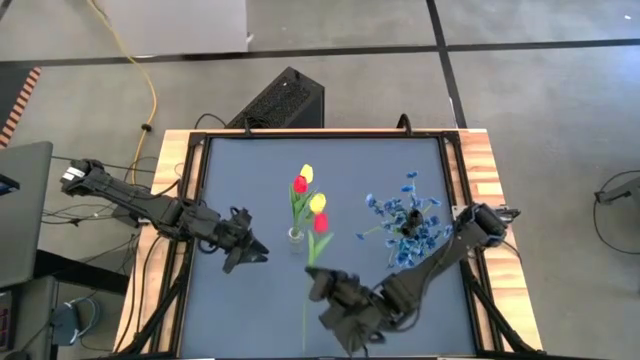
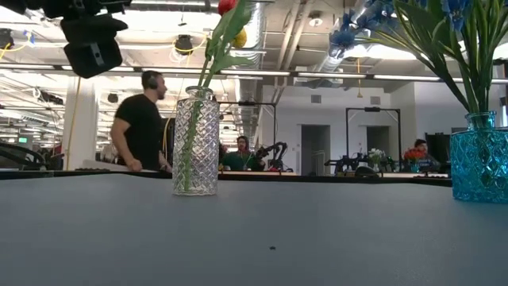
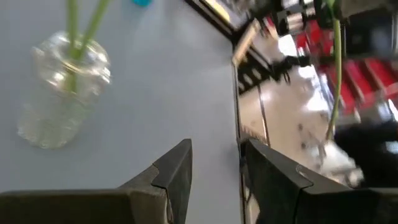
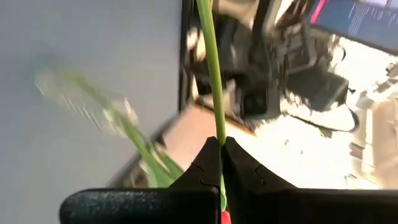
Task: Sort flowers into vase by color
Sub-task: Put the red flower into the transparent vase
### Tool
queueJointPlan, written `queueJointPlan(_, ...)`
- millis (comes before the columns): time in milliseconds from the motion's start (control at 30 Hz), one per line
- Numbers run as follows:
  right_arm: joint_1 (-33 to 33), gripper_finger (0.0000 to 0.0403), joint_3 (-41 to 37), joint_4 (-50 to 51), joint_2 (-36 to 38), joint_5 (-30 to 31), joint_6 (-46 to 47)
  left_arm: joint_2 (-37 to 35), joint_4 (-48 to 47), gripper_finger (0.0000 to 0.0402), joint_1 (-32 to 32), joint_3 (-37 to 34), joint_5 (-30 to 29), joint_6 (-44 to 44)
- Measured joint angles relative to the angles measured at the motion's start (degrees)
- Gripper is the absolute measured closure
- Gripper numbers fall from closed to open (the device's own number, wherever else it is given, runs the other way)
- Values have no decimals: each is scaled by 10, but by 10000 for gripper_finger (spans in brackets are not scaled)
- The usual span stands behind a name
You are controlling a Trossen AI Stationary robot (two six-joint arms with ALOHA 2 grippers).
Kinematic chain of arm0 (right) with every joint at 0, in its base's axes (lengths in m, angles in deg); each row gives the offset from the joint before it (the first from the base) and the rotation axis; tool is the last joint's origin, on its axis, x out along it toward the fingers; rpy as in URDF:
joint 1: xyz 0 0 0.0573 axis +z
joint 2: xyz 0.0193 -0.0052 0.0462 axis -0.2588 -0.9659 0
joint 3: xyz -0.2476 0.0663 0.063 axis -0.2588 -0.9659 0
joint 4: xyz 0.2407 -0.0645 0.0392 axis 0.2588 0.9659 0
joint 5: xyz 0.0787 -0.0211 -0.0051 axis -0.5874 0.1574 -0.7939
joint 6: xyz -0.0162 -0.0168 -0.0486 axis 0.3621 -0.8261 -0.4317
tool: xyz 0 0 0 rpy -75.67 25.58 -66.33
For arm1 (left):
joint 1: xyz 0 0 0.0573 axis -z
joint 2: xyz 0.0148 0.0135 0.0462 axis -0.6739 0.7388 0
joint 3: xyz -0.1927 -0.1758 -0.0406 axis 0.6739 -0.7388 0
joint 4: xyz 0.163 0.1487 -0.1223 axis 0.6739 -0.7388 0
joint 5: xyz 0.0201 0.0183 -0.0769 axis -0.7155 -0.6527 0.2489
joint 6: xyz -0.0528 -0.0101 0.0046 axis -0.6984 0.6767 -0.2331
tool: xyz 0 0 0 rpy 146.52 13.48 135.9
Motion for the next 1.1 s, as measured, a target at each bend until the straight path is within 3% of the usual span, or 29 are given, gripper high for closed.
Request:
queueJointPlan(133, -25, 377, 0, 0, 0, 65, -52, 3, 38, 262, 8, 0, -46, -22)
queueJointPlan(267, -40, 377, 0, -1, 0, 111, -82, 17, 87, 262, 22, 0, -22, -4)
queueJointPlan(833, -90, 377, 0, -45, 0, 113, -135, 141, 369, 262, 12, 0, -31, 89)
queueJointPlan(1100, -93, 377, 0, -45, 0, 113, -134, 148, 384, 262, -18, 0, -29, 92)
